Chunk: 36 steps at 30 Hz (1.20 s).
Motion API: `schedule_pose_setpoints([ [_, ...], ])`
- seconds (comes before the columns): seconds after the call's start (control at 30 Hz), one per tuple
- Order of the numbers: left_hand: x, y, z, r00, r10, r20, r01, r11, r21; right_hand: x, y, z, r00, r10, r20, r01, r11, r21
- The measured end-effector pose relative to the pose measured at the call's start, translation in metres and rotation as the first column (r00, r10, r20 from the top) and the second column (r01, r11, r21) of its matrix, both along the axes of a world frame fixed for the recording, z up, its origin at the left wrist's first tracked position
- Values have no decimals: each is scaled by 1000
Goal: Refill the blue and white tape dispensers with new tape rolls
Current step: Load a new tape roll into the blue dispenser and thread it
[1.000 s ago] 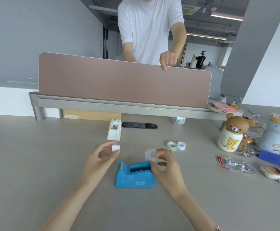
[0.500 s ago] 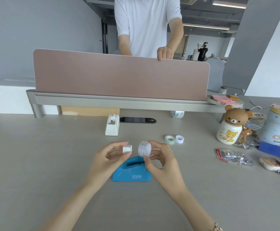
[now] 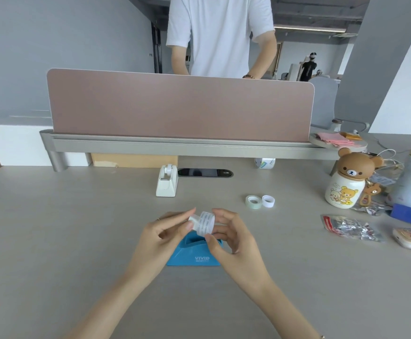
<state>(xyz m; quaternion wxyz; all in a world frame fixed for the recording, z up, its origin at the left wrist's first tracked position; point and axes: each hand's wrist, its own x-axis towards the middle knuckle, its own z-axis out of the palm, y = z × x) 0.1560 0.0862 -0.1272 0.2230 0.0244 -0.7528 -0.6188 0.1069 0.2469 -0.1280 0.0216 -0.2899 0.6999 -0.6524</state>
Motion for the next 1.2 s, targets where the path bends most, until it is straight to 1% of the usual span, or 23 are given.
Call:
schedule_pose_setpoints([
  [0.1, 1, 6, 1, 1000, 11, 15, -12, 999, 44, 1, 0, 0, 1000, 10, -7, -10, 1000, -12],
  [0.23, -1, 10, 0, 999, 48, -1, -48, 988, 145, 2, 1, 2, 999, 27, -23, -27, 1000, -7],
  [0.33, 0, 12, 0, 999, 40, -23, -36, 986, 162, 2, 1, 3, 999, 26, -28, -26, 1000, 0],
  [0.43, 1, 13, 2, 999, -6, -48, 13, 989, 148, 2, 1, 3, 999, 13, -45, -12, 1000, 16],
  [0.6, 3, 15, 1, 999, -36, -37, 41, 991, 129, 2, 1, 3, 998, -9, -62, 10, 1000, 28],
  [0.9, 6, 21, 7, 999, 10, -32, -6, 992, 123, 0, 2, 0, 971, -110, -211, 126, 990, 66],
  [1.1, 5, 23, 8, 995, 70, -70, -68, 997, 31, -4, 3, -3, 932, -120, -342, 167, 980, 112],
  [1.17, 2, 18, 5, 997, 58, -56, -60, 998, -35, -7, 6, -1, 936, -98, -338, 151, 979, 135],
  [1.2, 1, 15, 5, 998, 43, -41, -45, 997, -63, -8, 8, 1, 949, -85, -305, 138, 978, 156],
])
